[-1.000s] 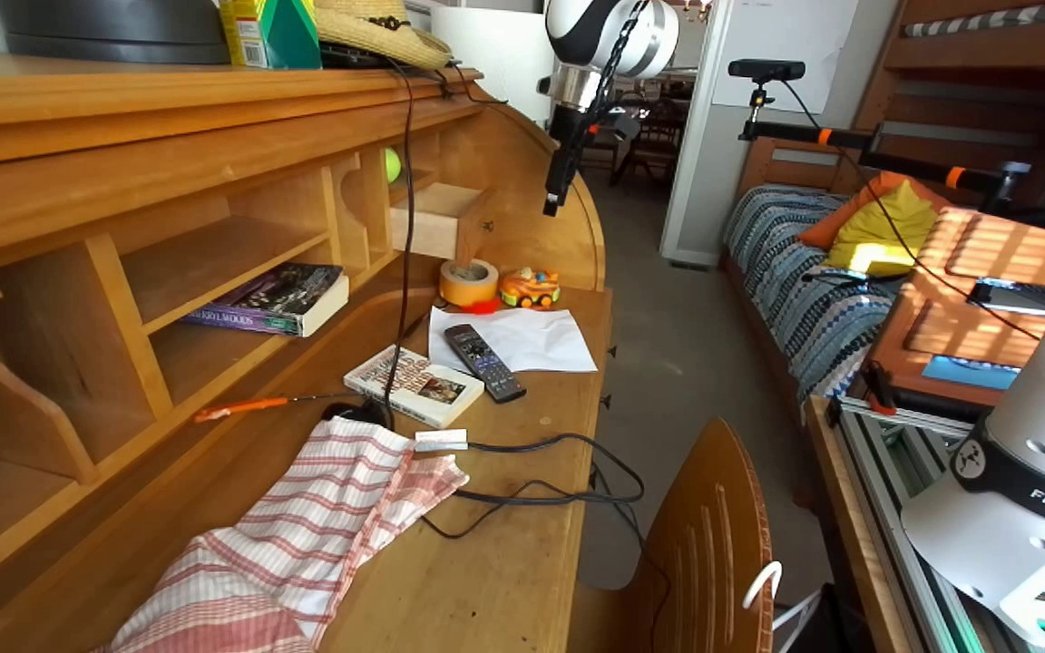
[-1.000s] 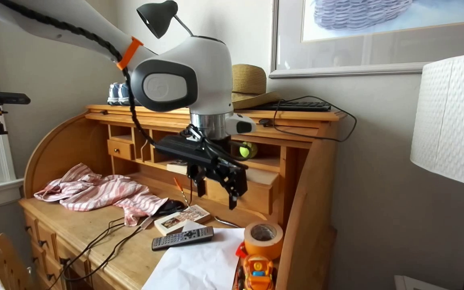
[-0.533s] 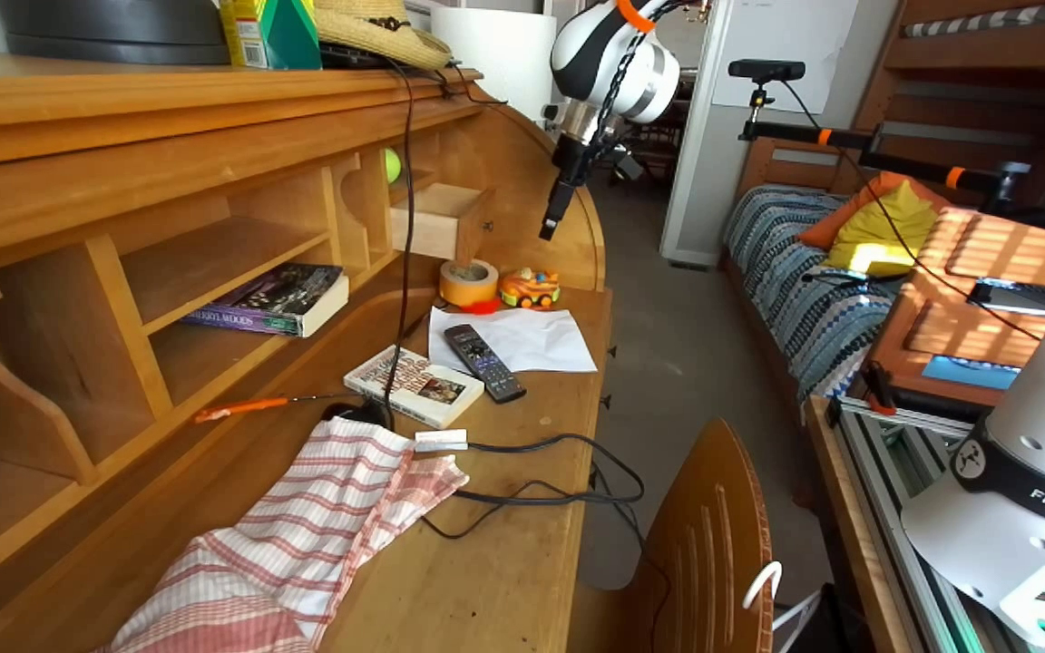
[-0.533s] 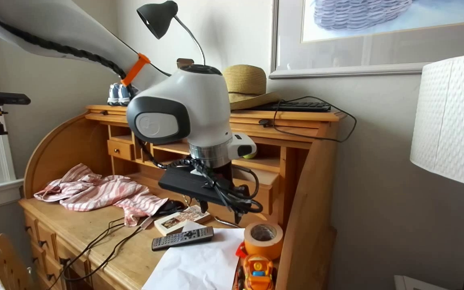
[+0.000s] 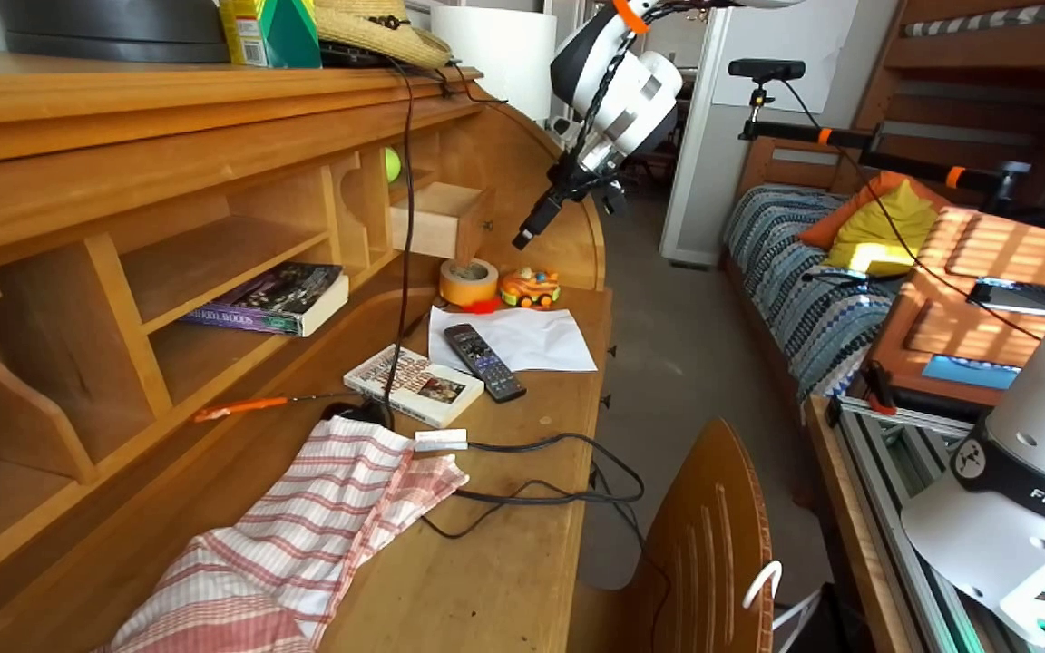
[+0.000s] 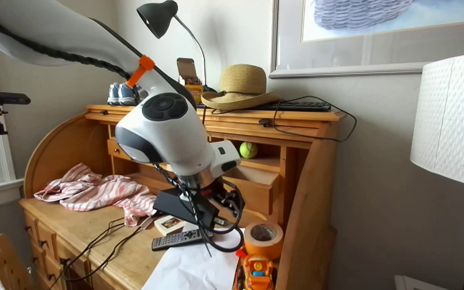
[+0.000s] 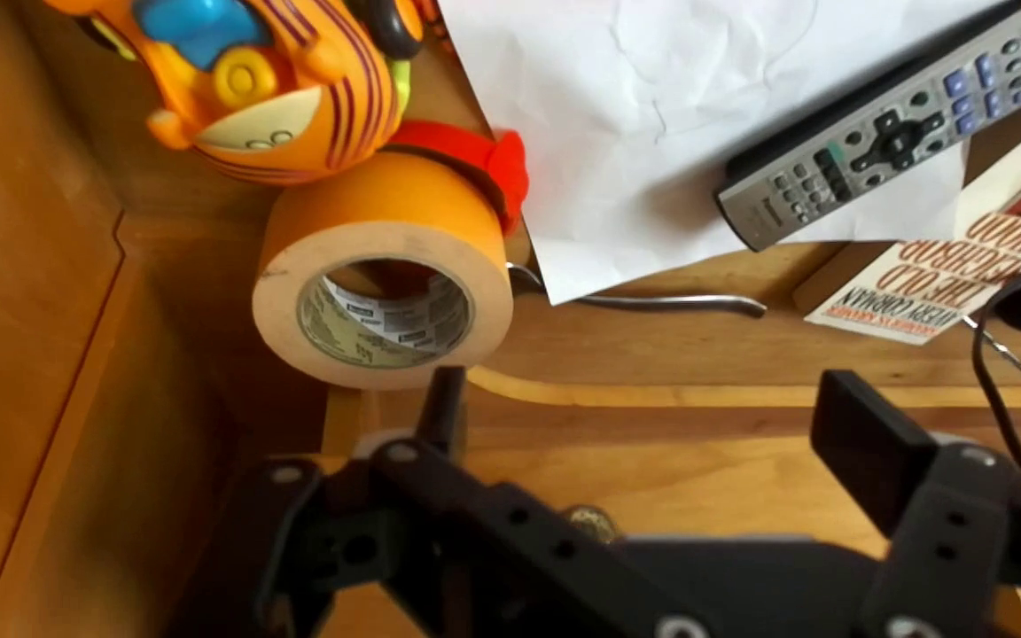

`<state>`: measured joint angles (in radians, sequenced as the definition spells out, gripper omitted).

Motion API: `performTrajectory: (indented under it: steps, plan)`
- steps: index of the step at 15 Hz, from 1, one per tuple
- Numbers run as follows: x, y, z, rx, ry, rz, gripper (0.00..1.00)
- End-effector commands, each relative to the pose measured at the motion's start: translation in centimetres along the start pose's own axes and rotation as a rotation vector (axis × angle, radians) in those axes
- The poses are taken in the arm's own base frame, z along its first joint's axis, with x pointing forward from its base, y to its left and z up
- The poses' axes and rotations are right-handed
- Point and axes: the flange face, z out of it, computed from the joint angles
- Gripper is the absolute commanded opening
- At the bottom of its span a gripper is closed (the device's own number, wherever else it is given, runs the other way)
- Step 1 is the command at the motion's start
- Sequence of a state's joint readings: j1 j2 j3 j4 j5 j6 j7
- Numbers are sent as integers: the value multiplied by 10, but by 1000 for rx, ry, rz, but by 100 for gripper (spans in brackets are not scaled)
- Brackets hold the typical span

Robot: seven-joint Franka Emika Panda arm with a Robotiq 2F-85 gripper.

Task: Close the drawer on the right then hang the orange masking tape on the handle of the drawer.

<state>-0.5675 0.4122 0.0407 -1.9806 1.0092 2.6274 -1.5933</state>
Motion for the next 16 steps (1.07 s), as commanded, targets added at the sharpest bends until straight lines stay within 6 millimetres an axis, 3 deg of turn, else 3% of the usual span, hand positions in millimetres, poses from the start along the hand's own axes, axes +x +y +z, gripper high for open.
performTrajectory:
  steps: [1,7,16]
  plan:
    - [-2,-5,-4,-20,109,6,100]
    - [-1,-8,11,-24,196,25,100]
    - [17,-30,36,0,354,136,100]
